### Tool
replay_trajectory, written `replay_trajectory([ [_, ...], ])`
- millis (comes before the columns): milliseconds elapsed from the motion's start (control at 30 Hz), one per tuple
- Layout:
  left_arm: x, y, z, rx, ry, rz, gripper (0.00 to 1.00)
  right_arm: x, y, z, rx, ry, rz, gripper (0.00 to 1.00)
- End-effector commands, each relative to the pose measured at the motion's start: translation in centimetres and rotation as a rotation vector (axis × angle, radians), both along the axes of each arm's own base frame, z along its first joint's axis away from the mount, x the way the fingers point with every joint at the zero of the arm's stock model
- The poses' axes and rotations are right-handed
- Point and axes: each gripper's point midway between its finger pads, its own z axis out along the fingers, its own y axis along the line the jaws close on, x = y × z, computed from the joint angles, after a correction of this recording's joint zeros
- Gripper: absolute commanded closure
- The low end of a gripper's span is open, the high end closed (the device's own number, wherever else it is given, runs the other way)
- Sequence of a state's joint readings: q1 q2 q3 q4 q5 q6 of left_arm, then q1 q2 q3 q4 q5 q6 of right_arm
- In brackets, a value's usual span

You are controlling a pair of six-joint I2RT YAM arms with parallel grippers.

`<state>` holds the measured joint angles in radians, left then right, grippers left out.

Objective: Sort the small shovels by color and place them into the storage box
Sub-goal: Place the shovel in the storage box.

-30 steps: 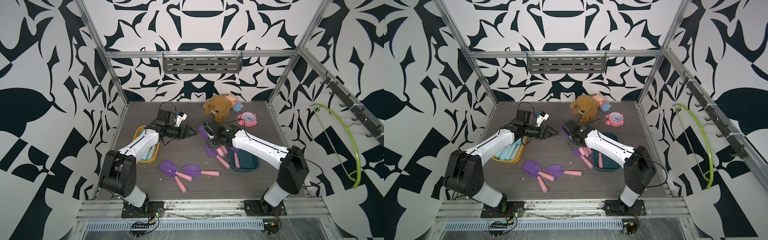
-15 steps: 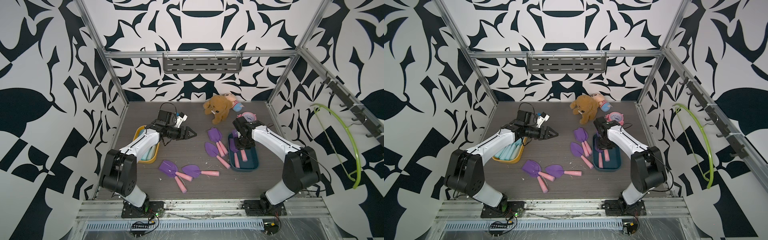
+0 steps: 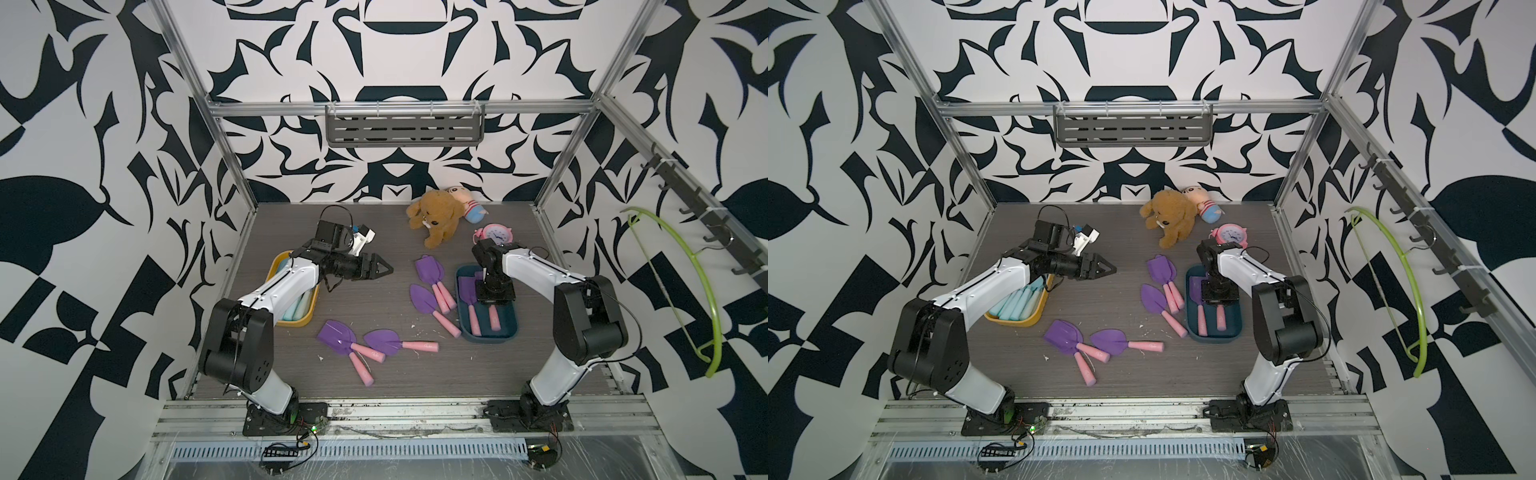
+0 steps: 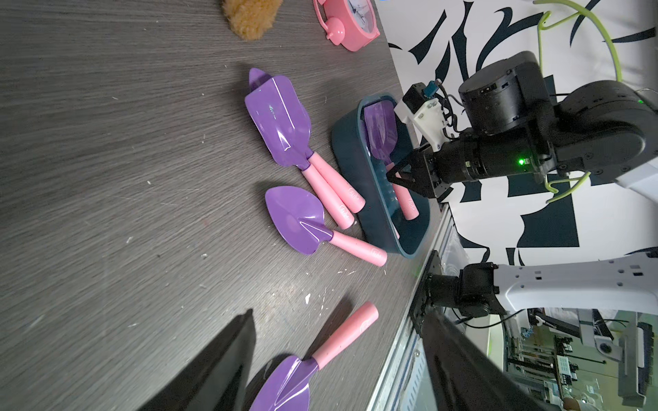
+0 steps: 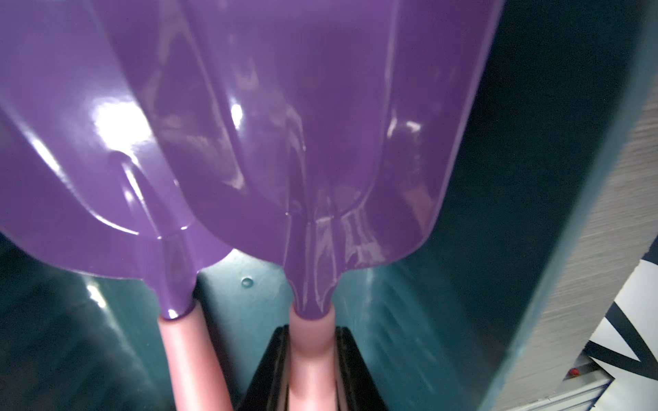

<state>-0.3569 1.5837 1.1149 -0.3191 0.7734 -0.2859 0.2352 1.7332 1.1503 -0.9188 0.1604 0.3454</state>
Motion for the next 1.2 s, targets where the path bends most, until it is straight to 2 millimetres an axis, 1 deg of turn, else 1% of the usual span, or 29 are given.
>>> replay_trajectory([
  [0, 0.1, -0.2, 0.0, 0.003, -0.006, -0.017, 0.19, 0.0, -0.1, -0.3, 0.001, 0.007, -0.018, 1.0],
  [100, 0.1, -0.3, -0.1, 0.003, -0.003, -0.019, 0.19, -0.2, -0.1, -0.8, -0.002, 0.025, -0.016, 0.97],
  [167, 0.1, -0.3, -0.1, 0.003, -0.003, -0.019, 0.19, -0.4, -0.2, -0.9, -0.007, 0.035, -0.018, 0.93],
  [333, 0.2, -0.3, -0.1, 0.003, 0.0, -0.019, 0.19, -0.5, -0.5, -1.0, -0.029, 0.048, -0.019, 0.74],
  [400, 0.2, -0.3, -0.1, 0.004, 0.001, -0.02, 0.19, -0.6, -0.6, -0.9, -0.03, 0.054, -0.021, 0.7],
  [433, 0.2, -0.3, -0.1, 0.005, -0.002, -0.02, 0.19, -0.5, -1.2, -0.8, -0.068, 0.05, -0.019, 0.68],
  [533, 0.2, -0.3, 0.0, 0.005, -0.006, -0.022, 0.19, -0.4, -1.4, -0.1, -0.077, 0.037, -0.02, 0.66],
  [600, 0.2, -0.3, 0.0, 0.006, -0.006, -0.022, 0.19, -0.3, -1.5, 0.8, -0.083, 0.02, -0.023, 0.65],
  [667, 0.2, -0.3, 0.0, 0.006, -0.006, -0.022, 0.19, -0.1, -1.5, 2.1, -0.076, -0.013, -0.027, 0.64],
  [733, 0.2, -0.3, 0.1, 0.008, -0.012, -0.023, 0.19, 0.0, -0.7, 3.0, -0.026, -0.048, -0.029, 0.64],
  [767, 0.2, -0.3, 0.1, 0.009, -0.011, -0.025, 0.19, -0.1, 0.4, 3.3, 0.043, -0.056, -0.029, 0.64],
  [800, 0.2, -0.3, 0.2, 0.009, -0.013, -0.026, 0.19, -0.2, 1.1, 3.5, 0.089, -0.068, -0.032, 0.65],
  [867, 0.2, -0.3, 0.2, 0.009, -0.015, -0.026, 0.19, -0.5, 2.6, 3.6, 0.184, -0.082, -0.042, 0.65],
  [933, 0.2, -0.3, 0.2, 0.009, -0.013, -0.026, 0.19, -0.9, 3.4, 3.4, 0.239, -0.081, -0.051, 0.65],
  [1067, 0.2, -0.3, 0.2, 0.008, -0.011, -0.028, 0.19, -1.3, 4.1, 2.8, 0.265, -0.075, -0.052, 0.67],
  [1167, 0.3, -0.3, 0.1, 0.016, -0.023, -0.035, 0.19, -0.5, 5.2, 3.9, 0.278, -0.111, -0.015, 0.67],
])
